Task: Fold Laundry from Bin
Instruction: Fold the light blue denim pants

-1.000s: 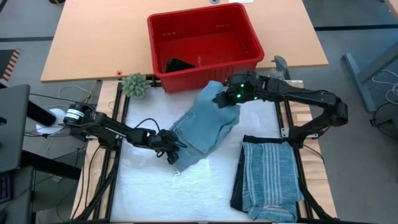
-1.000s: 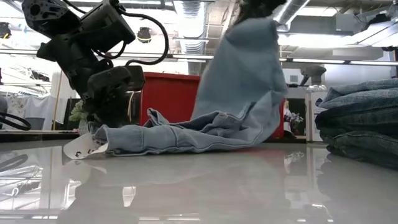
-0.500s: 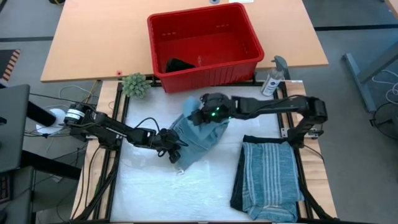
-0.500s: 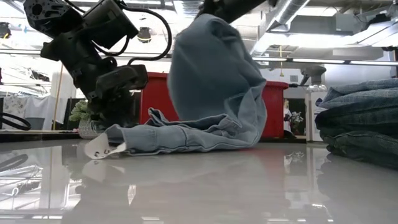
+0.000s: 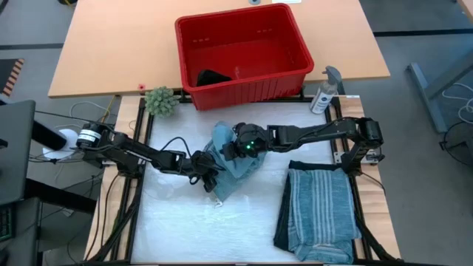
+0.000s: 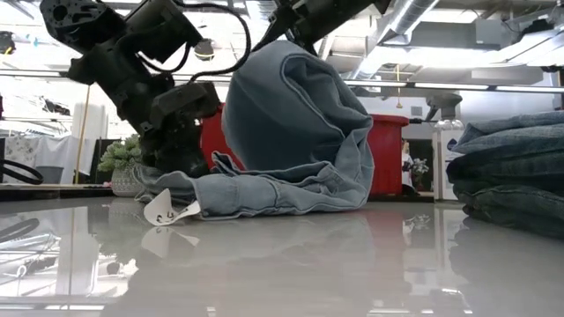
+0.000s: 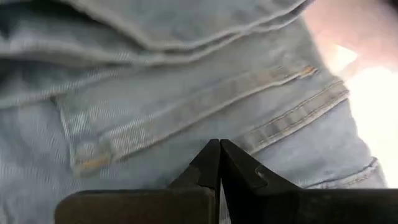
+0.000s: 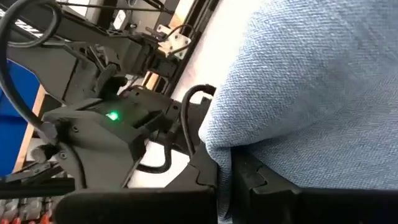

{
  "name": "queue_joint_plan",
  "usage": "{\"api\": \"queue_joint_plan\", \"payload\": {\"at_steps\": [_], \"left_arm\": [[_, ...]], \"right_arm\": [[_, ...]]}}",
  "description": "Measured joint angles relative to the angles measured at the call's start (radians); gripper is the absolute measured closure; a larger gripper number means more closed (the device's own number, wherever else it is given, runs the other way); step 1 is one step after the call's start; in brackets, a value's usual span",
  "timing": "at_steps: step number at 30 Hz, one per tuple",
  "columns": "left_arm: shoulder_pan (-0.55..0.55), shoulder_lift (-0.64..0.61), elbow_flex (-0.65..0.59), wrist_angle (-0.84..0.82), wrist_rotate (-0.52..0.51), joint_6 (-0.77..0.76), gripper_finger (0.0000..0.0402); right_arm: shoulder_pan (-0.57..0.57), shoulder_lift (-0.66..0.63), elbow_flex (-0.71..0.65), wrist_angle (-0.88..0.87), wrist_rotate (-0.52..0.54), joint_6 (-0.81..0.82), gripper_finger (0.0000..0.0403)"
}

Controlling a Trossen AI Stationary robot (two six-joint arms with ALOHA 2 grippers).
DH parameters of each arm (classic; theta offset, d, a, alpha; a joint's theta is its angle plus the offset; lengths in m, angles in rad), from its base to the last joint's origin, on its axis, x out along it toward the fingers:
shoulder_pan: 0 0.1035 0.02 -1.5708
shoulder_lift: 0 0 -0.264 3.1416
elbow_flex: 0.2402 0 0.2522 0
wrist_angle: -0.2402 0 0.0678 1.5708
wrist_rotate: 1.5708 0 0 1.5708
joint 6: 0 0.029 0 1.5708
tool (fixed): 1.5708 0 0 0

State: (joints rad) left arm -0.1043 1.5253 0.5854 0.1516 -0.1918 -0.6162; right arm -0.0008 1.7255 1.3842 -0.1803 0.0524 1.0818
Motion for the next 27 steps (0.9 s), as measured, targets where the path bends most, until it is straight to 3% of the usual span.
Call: {"api": "queue_joint_plan", "payload": {"at_steps": [5, 10, 14, 18, 24, 27], "left_arm": [[0.000, 0.000, 0.037, -0.006, 0.012, 0.035, 0.0401], [0.001, -0.009, 0.111, -0.058, 0.145, 0.048, 0.0401], [0.001, -0.034, 0.201, -0.242, 0.253, 0.109, 0.0401], [0.006, -0.081, 0.283, -0.586, 0.318, 0.190, 0.0401], [-0.009, -0.179, 0.407, -1.016, 0.305, 0.211, 0.0401], [-0.009, -0.239, 0.438, -1.084, 0.258, 0.183, 0.0401]], "right_arm": [[0.019, 0.026, -0.001, -0.007, 0.020, -0.005, 0.0370], [0.028, 0.080, 0.000, -0.003, 0.004, 0.017, 0.0370], [0.036, 0.099, 0.000, -0.003, 0.000, 0.017, 0.0370], [0.039, 0.094, -0.001, -0.002, -0.003, -0.002, 0.0370], [0.037, 0.093, -0.001, -0.002, -0.003, -0.009, 0.0370], [0.039, 0.093, -0.001, 0.009, -0.003, -0.013, 0.0370]]}}
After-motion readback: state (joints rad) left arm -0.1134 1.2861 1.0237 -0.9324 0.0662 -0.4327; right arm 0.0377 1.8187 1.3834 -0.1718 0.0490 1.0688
